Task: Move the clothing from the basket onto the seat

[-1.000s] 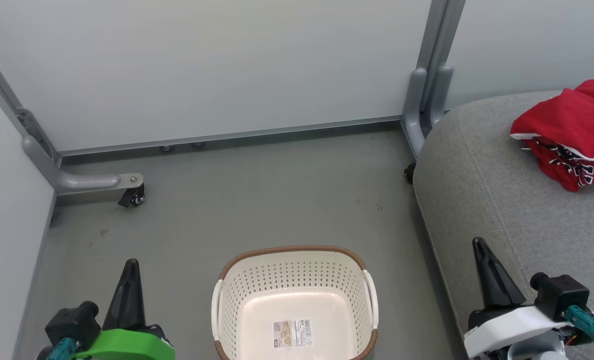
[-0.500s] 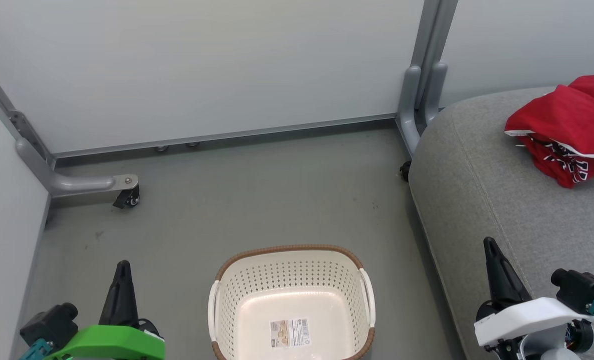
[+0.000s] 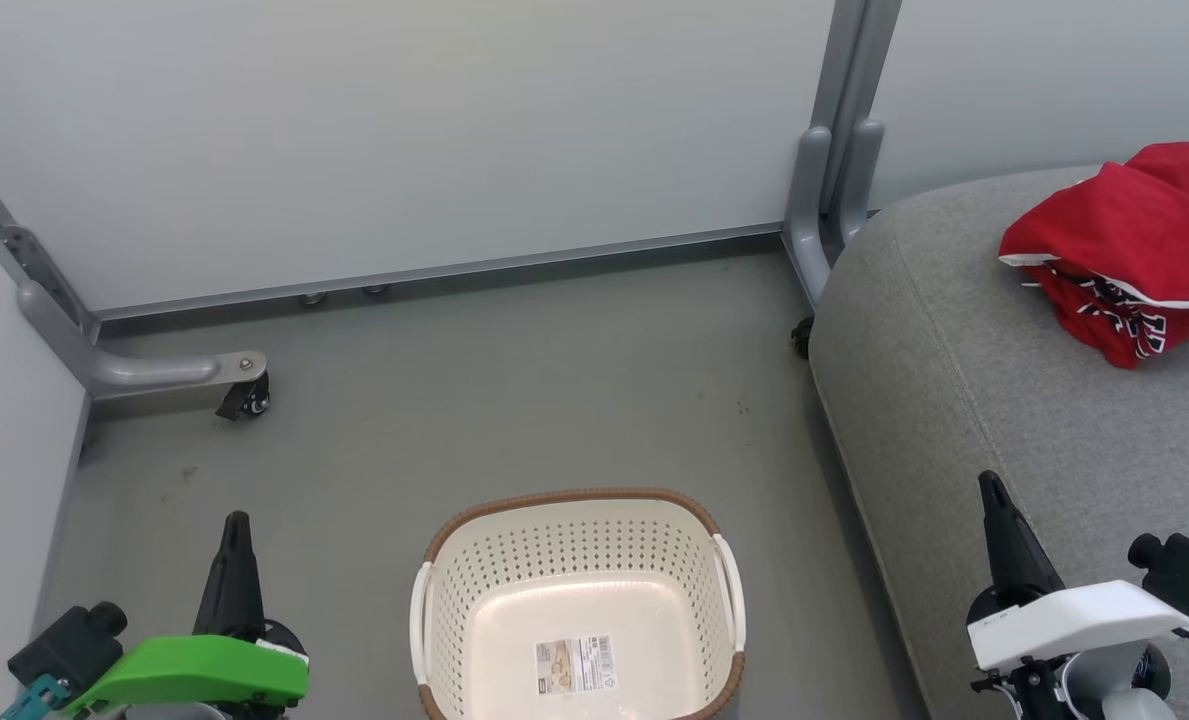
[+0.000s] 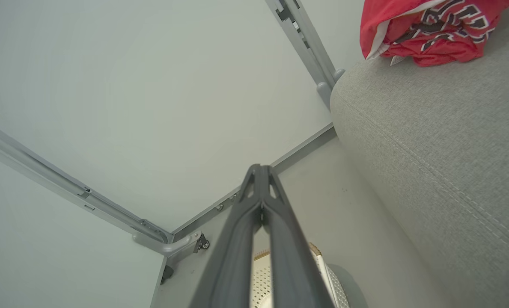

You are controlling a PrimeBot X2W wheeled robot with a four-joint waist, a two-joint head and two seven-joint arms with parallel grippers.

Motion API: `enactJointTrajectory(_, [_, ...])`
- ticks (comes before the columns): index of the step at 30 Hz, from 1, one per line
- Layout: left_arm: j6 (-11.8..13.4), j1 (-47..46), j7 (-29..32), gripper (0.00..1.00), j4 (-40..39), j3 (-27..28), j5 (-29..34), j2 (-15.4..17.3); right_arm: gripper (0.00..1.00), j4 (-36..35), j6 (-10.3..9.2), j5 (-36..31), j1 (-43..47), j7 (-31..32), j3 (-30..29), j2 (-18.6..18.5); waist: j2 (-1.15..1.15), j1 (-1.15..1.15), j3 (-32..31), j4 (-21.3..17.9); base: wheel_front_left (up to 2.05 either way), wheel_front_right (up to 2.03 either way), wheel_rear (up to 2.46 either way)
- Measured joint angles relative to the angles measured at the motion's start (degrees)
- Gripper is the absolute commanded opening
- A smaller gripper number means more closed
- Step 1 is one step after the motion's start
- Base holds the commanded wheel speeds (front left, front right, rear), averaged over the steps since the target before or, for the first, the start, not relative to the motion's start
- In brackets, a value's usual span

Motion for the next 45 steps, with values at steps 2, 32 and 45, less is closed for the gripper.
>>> enactJointTrajectory(2, [0.0, 0.0, 0.4, 0.0, 0.0, 0.1, -1.9, 0.0, 0.0, 0.2, 0.0, 1.7, -0.2, 0.5, -0.1, 0.0, 0.0, 0.0, 0.0, -0.1, 0.0, 0.0, 0.0])
enactJointTrajectory(32, [-0.3, -2.2, 5.6, 0.0, 0.3, 1.6, -21.5, 0.0, 0.0, 2.1, 0.0, 22.3, -2.3, 5.6, -1.9, -0.2, 0.0, 0.0, 0.5, -1.8, 0.0, 0.0, 0.0])
enactJointTrajectory(45, [-0.3, -3.1, 7.3, 0.0, 0.4, 2.2, -28.5, 0.0, 0.0, 2.7, -0.02, 29.6, -3.2, 7.4, -2.6, -0.3, 0.0, 0.0, 0.7, -2.6, 0.0, 0.0, 0.0])
